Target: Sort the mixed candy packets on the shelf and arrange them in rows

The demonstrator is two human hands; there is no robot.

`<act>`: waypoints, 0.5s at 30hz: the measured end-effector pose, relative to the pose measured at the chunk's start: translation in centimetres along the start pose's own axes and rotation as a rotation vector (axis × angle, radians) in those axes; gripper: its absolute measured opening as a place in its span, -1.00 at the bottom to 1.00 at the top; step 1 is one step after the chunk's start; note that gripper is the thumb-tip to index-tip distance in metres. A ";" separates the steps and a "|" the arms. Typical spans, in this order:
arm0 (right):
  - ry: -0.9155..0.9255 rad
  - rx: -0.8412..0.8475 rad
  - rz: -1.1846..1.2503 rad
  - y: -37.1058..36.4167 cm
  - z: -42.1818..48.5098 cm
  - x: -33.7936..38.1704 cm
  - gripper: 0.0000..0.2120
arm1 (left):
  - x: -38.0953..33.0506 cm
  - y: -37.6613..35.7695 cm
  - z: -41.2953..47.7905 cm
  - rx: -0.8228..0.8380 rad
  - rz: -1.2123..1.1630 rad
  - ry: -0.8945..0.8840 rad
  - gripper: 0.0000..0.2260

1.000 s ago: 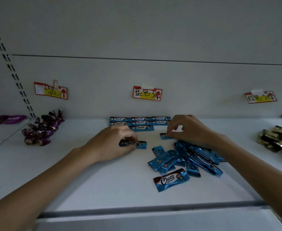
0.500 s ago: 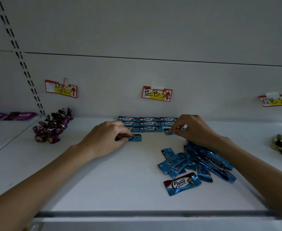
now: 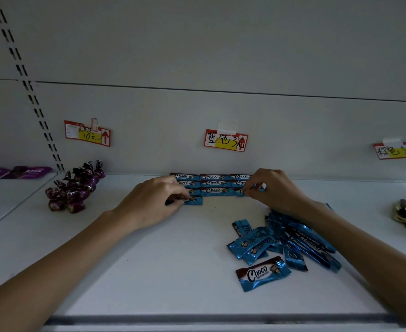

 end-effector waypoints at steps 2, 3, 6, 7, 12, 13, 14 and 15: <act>0.001 0.001 0.002 0.0 0.0 0.0 -0.90 | 0.0 0.1 0.0 -0.006 -0.011 -0.004 -0.81; 0.002 0.002 0.000 0.0 0.1 0.0 -0.90 | 0.0 0.1 -0.1 -0.007 -0.014 -0.003 -0.81; -0.001 0.002 -0.009 -0.1 0.1 0.0 -0.89 | 0.2 0.3 -0.2 -0.013 -0.005 0.001 -0.81; -0.004 0.003 -0.011 -0.1 0.1 -0.1 -0.89 | 0.2 0.3 -0.2 -0.017 -0.001 0.003 -0.81; -0.019 -0.004 -0.021 -0.1 0.3 -0.1 -0.89 | 0.2 0.5 0.0 -0.027 0.004 -0.001 -0.83; -0.019 -0.004 -0.025 -0.1 0.4 -0.1 -0.88 | 0.3 0.5 0.0 -0.028 0.009 -0.002 -0.83; -0.014 -0.005 -0.026 -0.2 0.3 0.0 -0.88 | 0.3 0.5 0.0 -0.029 0.014 -0.002 -0.84; -0.007 -0.005 -0.027 -0.2 0.3 0.0 -0.88 | 0.4 0.5 0.0 -0.030 0.015 -0.003 -0.84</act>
Point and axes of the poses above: each hand's wrist, its own z-axis towards the middle knuckle, its own y-axis out of the back of the hand, x = y × z, the point moved 10 cm from there along z, towards the middle knuckle, and after that the axes turned 15 degrees about -y, right-handed, at the moved point
